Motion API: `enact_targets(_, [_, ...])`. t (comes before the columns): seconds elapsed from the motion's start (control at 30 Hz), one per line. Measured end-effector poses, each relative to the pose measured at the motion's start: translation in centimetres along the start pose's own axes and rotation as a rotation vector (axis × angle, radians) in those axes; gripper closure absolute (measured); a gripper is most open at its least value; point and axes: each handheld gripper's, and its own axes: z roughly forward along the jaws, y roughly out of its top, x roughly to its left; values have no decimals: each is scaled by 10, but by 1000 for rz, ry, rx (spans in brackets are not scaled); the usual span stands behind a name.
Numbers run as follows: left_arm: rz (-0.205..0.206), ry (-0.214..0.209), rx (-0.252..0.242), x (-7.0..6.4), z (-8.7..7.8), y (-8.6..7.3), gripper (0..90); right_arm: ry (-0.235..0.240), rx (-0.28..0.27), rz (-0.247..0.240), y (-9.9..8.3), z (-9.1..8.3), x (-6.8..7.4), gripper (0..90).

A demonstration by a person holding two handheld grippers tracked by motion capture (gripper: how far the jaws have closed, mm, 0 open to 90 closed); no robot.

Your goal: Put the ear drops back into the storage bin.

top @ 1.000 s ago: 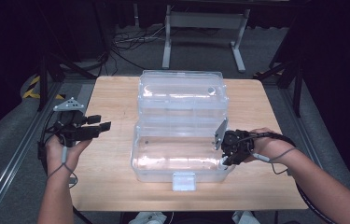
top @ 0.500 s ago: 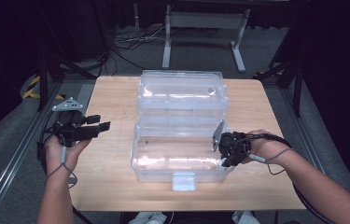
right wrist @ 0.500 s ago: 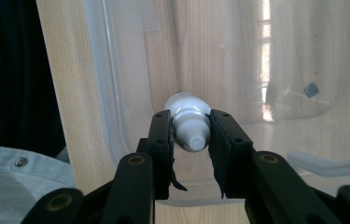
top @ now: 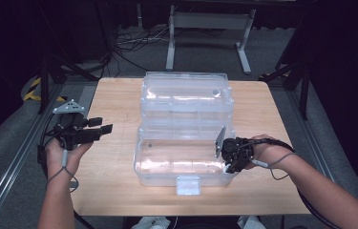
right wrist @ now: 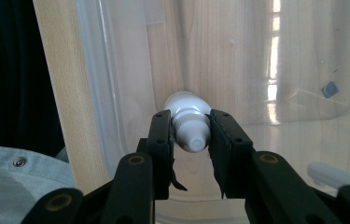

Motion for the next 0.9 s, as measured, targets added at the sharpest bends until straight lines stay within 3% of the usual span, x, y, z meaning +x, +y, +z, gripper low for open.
enact_targets(0.9, [-2,-6,11,0,1,0,478,8,16,0,1,8,0,700])
